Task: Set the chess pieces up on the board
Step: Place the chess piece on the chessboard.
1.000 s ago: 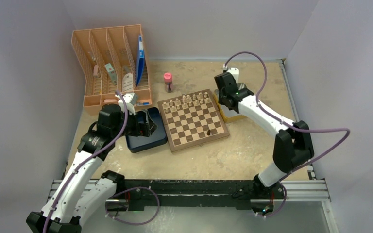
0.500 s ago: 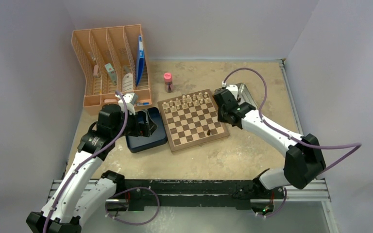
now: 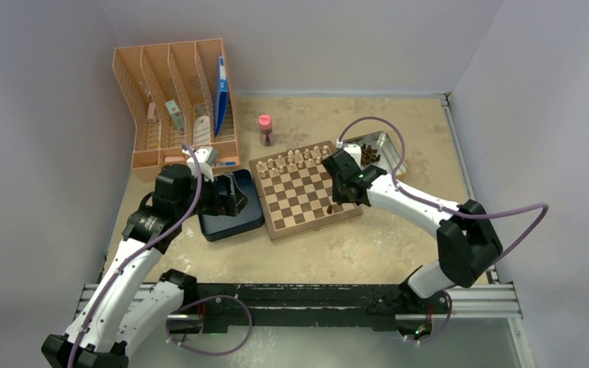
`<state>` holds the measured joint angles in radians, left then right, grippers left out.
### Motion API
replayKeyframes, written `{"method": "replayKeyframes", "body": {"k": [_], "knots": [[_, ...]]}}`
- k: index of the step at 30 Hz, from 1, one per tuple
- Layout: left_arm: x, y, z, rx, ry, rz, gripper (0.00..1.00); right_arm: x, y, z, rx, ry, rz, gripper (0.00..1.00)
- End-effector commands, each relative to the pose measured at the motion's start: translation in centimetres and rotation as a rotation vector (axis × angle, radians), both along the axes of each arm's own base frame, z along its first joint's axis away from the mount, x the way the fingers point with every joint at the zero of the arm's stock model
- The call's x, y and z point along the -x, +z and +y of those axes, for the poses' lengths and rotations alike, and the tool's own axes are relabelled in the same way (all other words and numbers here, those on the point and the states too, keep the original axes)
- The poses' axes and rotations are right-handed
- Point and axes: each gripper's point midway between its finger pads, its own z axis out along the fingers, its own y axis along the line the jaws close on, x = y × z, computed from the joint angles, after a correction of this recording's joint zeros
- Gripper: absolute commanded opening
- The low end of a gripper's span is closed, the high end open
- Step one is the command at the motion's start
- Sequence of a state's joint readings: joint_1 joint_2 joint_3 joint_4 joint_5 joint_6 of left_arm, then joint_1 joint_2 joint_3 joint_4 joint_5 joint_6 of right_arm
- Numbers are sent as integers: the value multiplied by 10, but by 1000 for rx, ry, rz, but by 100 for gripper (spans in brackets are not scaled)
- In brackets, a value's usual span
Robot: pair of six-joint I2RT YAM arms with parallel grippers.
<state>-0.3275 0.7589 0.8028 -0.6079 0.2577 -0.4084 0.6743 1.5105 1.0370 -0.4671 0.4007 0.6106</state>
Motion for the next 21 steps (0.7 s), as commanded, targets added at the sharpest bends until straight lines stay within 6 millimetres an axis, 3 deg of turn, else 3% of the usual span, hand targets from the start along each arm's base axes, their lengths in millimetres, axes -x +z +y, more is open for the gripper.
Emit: {"method": "replayKeyframes", "body": {"k": [1,21], "knots": [[-5,13,-2,20,-7,-62,92,1,-6,2,-3,-20,11,16],[-6,12,-2,19,-6,-59,92,7,-24,5,4,-18,44,18]]}}
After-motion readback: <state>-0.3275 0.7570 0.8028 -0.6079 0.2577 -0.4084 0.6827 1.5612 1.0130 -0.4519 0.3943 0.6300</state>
